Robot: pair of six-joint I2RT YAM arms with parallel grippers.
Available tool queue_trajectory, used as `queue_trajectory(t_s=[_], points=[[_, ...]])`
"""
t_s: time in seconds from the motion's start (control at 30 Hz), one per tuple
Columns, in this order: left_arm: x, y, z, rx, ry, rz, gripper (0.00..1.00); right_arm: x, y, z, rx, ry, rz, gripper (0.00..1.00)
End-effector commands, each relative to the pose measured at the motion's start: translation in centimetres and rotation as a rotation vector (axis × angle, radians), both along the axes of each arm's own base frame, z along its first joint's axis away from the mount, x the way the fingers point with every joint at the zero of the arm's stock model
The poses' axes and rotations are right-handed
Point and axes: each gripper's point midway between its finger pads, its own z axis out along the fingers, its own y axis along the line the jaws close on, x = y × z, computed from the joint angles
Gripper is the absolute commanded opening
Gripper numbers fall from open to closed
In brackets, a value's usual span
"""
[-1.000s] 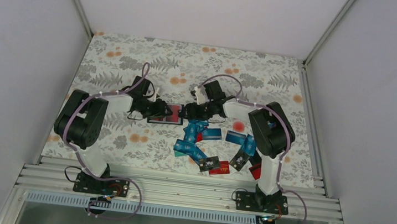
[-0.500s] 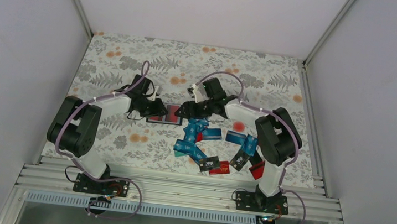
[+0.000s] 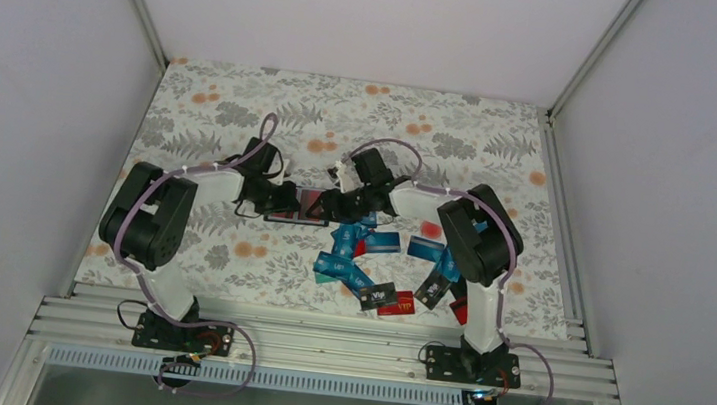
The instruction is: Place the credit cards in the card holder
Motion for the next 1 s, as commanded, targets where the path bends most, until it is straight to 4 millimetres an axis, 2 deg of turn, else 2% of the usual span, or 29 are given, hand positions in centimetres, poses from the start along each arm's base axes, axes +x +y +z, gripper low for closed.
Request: queue_trajectory(t_s=[0.0, 0.17, 0.37, 0.63, 0.97], points=[[0.6, -0.4, -0.4, 0.002, -0.020, -0.023, 0.02, 1.2, 1.0, -0.1, -0.015, -0.023, -0.017, 0.56], [0.2, -0.2, -1.5, 0.028, 0.009, -0.030, 0.02, 1.6, 0.2, -1.7, -0.081, -0.010, -0.052, 0.55], [-0.1, -0.2, -2.6, 0.048, 0.033, -0.032, 0.02, 1.8, -0.4, -2.4, -0.119, -0.010, -0.080, 0.55], [-0.3, -0.2, -3.0, 0.061, 0.044, -0.032, 0.02, 2.0, -1.5, -3.4, -0.186, -0.013, -0.124, 0.55], [-0.4, -0.3, -3.0, 0.064, 0.044, -0.036, 0.02, 1.7, -1.5, -3.8, -0.181, 0.009, -0.128, 0.55]])
